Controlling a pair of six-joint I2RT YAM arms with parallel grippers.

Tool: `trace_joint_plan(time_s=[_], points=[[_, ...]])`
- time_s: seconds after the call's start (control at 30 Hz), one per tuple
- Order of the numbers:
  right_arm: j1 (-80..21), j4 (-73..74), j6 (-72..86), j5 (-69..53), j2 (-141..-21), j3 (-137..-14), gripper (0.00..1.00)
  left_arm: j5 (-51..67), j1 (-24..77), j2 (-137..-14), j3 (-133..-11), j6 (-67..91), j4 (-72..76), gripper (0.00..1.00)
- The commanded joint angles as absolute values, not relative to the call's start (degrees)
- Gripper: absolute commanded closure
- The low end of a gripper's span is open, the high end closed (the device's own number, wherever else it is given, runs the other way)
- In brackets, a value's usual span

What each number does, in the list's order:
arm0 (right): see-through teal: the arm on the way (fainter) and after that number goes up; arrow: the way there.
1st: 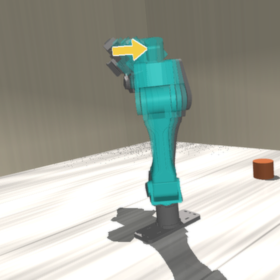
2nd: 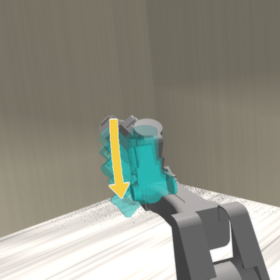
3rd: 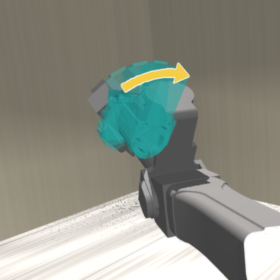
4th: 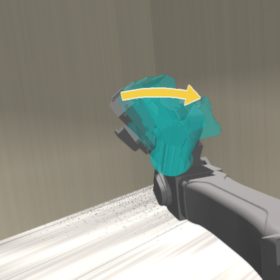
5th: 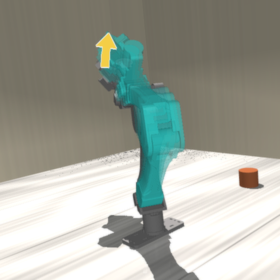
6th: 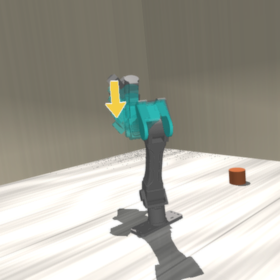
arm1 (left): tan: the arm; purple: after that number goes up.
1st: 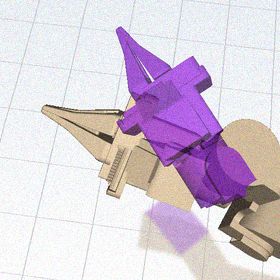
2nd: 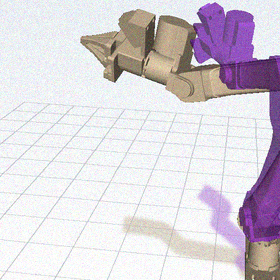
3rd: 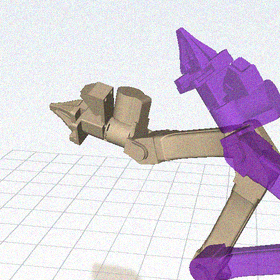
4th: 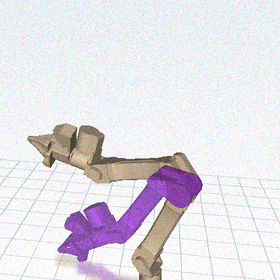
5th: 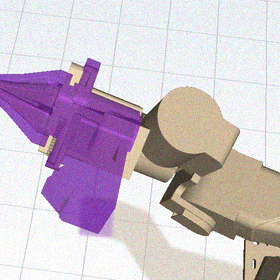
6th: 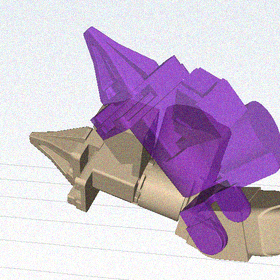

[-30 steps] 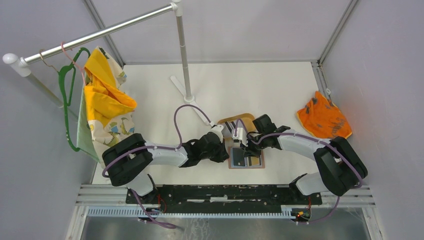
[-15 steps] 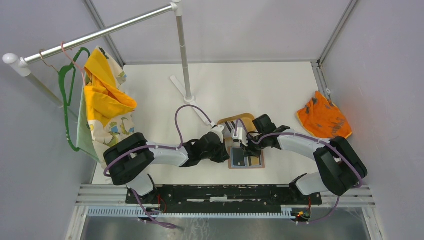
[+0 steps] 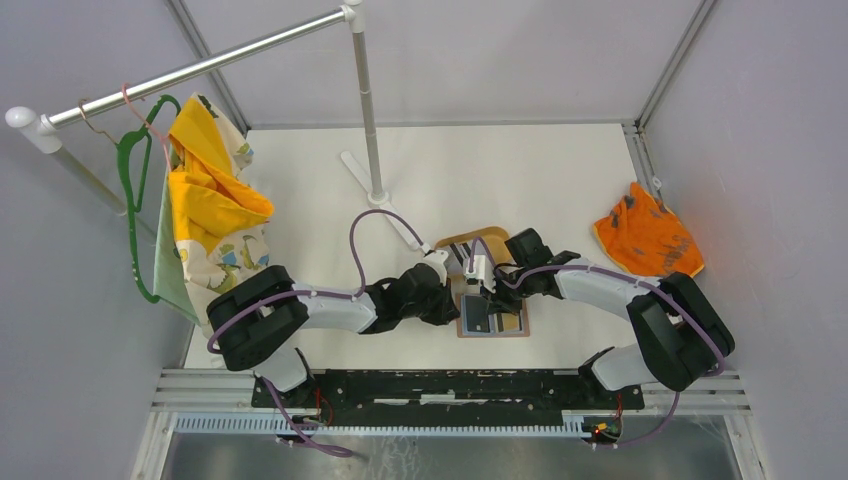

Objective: Put the credit cards into the card holder
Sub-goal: Insert the credit card into the card holder.

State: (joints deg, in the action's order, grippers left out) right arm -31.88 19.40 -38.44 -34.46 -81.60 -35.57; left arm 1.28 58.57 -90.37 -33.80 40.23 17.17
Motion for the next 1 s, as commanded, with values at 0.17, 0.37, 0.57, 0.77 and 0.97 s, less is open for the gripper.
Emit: trace_joint_plan(time_s=[0.17, 0.37, 0.57, 0.77, 0.97], points=[[-32.19, 21.03, -39.73, -31.51, -83.6, -35.84, 1.0, 1.61, 58.56, -87.6, -33.15, 42.96, 22.53, 0.98], [-32.08, 21.27, -39.73, -32.08, -83.69, -35.95, 1.0, 3.22, 58.1, -87.01, -30.5, 46.62, 26.28, 0.98], [-31.89, 21.47, -39.73, -32.25, -83.9, -35.95, 1.0, 3.77, 57.25, -84.37, -28.3, 48.77, 28.56, 0.98], [-31.76, 21.47, -39.73, -32.26, -83.94, -36.04, 1.0, 5.1, 57.0, -85.65, -28.45, 49.48, 29.83, 0.98], [-31.85, 21.54, -39.73, -32.35, -84.13, -36.03, 1.0, 6.19, 56.98, -88.89, -29.33, 49.92, 31.27, 0.98]])
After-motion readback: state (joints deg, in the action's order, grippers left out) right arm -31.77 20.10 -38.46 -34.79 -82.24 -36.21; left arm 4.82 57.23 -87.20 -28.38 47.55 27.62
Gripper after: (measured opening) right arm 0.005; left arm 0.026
